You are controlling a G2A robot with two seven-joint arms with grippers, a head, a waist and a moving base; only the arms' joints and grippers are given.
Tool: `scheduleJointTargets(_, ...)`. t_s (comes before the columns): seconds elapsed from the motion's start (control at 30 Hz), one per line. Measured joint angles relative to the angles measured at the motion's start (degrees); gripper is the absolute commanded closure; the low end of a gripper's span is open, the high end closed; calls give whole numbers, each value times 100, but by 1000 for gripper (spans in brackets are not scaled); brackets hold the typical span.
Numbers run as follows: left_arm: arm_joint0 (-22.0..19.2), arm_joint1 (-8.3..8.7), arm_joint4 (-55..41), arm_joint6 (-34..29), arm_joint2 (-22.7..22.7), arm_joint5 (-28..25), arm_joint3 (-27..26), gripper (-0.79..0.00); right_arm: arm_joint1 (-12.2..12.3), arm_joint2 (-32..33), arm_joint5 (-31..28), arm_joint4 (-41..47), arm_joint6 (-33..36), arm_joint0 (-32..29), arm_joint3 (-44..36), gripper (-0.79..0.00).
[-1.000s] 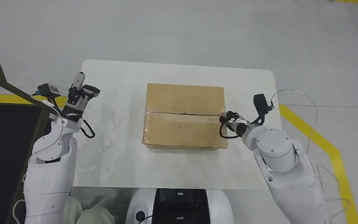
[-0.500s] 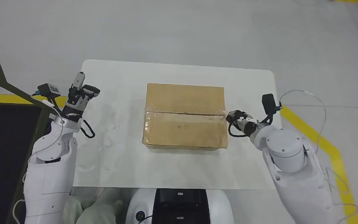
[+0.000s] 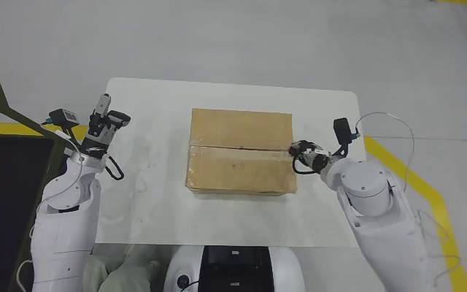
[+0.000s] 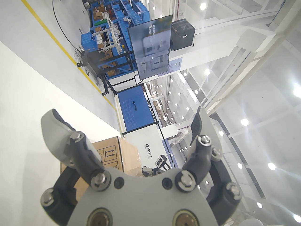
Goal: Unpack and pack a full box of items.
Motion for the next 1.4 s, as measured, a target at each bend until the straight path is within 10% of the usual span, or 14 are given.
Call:
scheduleJointTargets(0.87,0,0,0,0,0,0,0,-785,-61,1348,-1370,861,-1647,-906,-676,0)
scheduleJointTargets(1.2,0,0,0,0,0,0,0,-785,-43,1741,-1820,940,-1588,-809,-507,-351)
scheduleJointTargets(1.23,0,0,0,0,0,0,0,-785,-40,1768,-1850,941,-1565,-787,-467,-594)
scheduleJointTargets(1.3,0,0,0,0,0,0,0,-785,-35,1812,-1926,946,-1515,-736,-369,-723)
scheduleJointTargets(1.33,0,0,0,0,0,0,0,-785,-35,1821,-1957,950,-1508,-720,-340,-425)
scheduleJointTargets(1.4,0,0,0,0,0,0,0,-784,-34,1825,-1974,953,-1507,-713,-325,-536)
